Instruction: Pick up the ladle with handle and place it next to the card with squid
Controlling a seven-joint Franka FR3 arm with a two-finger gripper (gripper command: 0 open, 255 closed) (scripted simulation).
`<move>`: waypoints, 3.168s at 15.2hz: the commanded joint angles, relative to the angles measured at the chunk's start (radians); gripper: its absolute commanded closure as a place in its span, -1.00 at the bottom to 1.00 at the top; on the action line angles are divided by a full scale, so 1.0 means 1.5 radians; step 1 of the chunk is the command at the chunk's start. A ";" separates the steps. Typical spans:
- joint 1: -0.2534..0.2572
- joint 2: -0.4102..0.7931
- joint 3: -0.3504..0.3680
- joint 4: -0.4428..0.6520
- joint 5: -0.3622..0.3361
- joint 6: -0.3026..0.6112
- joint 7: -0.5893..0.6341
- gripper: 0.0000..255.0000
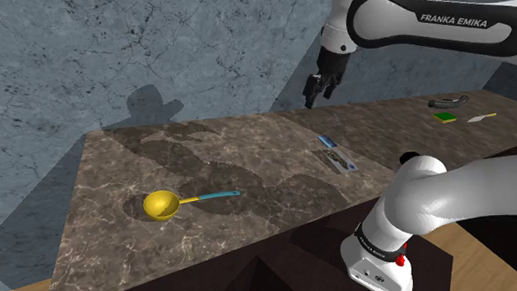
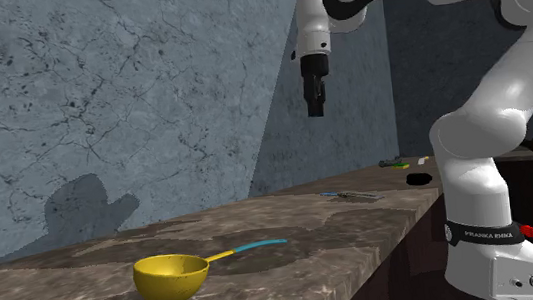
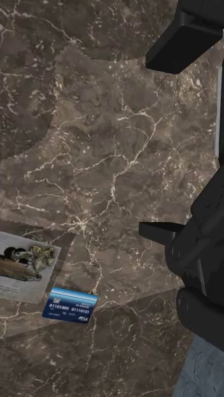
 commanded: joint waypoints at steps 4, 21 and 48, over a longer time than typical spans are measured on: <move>0.029 0.046 0.012 -0.001 0.006 0.052 -0.024 -1.00; 0.169 0.314 0.103 0.045 0.018 0.298 -0.157 -1.00; 0.277 0.606 0.207 0.117 -0.095 0.522 -0.222 -1.00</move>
